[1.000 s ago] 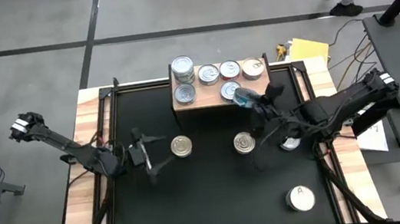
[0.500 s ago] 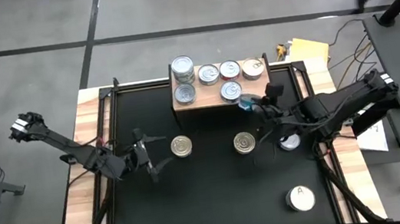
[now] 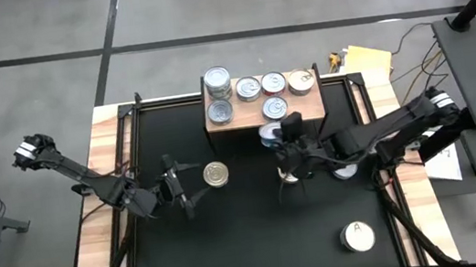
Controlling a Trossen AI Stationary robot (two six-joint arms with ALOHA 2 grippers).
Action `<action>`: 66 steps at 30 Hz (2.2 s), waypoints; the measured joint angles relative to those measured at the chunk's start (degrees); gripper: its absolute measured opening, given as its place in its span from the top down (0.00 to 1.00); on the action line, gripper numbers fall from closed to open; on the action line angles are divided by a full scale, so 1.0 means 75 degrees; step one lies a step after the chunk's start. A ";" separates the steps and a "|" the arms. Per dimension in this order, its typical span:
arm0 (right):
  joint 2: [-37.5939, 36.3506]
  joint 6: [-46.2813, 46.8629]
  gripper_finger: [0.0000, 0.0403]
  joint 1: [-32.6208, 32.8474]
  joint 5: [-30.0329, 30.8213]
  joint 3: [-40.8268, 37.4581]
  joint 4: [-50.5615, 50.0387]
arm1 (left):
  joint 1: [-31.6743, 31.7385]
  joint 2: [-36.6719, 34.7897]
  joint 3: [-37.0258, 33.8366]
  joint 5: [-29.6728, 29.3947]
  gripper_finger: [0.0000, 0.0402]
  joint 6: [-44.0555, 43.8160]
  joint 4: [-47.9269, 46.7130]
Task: Stack canned seafood by type on shelf
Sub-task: Put the green blue tuna can on the shelf
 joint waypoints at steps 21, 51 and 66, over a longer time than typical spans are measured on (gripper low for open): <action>-0.1351 0.2989 0.70 -0.0402 -0.0017 -0.0606 -0.3100 | 0.0008 0.0243 0.0548 -0.1242 0.22 0.0131 -0.0031; -0.1320 0.3055 0.68 -0.1626 -0.0090 -0.1690 -0.2223 | 0.0037 0.0226 0.1022 -0.1324 0.22 0.1164 -0.0271; -0.1320 0.3831 0.47 -0.1862 -0.1158 -0.1689 -0.2039 | 0.0038 0.0226 0.1035 -0.1324 0.22 0.1173 -0.0334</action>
